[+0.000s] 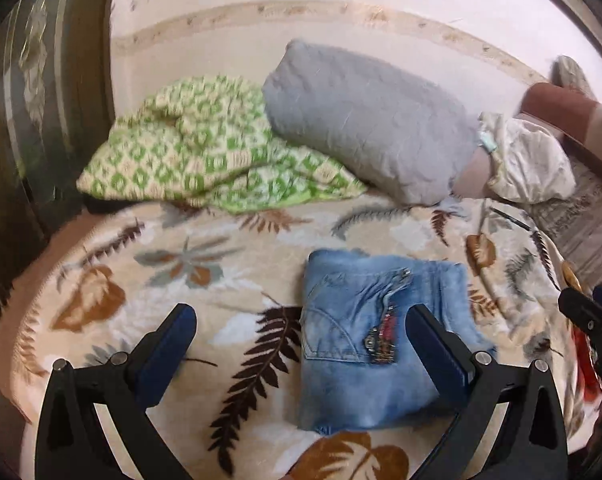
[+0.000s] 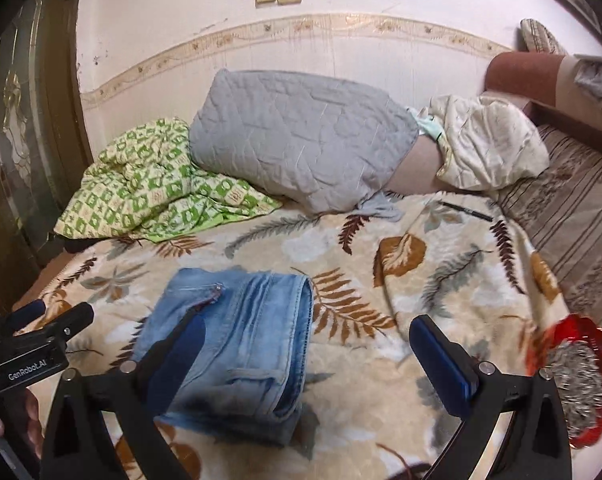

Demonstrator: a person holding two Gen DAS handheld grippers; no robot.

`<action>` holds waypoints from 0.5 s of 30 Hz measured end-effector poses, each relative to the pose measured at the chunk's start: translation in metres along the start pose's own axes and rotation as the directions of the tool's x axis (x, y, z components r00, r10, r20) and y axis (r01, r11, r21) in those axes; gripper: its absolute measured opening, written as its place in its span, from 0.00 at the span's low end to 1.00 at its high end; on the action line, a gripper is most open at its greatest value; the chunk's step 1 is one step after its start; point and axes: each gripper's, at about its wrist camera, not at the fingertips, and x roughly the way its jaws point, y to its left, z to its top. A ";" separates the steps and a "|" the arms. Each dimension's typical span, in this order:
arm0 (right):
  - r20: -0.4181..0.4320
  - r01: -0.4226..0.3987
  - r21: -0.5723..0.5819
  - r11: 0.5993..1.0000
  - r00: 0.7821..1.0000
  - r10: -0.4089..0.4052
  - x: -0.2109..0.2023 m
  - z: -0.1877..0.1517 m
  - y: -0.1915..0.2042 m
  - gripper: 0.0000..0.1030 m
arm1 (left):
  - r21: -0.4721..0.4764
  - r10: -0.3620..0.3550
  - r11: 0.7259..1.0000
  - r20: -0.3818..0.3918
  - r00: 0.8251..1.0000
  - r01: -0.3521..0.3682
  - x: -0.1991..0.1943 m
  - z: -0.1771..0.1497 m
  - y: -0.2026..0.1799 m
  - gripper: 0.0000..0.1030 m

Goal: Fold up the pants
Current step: 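Release the jeans and pull both tools back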

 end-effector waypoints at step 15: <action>-0.062 0.042 0.028 0.999 0.997 -0.040 -0.075 -0.038 -0.005 1.00 | 0.055 -0.058 0.997 0.016 0.998 0.057 -0.093 -0.031 -0.026 1.00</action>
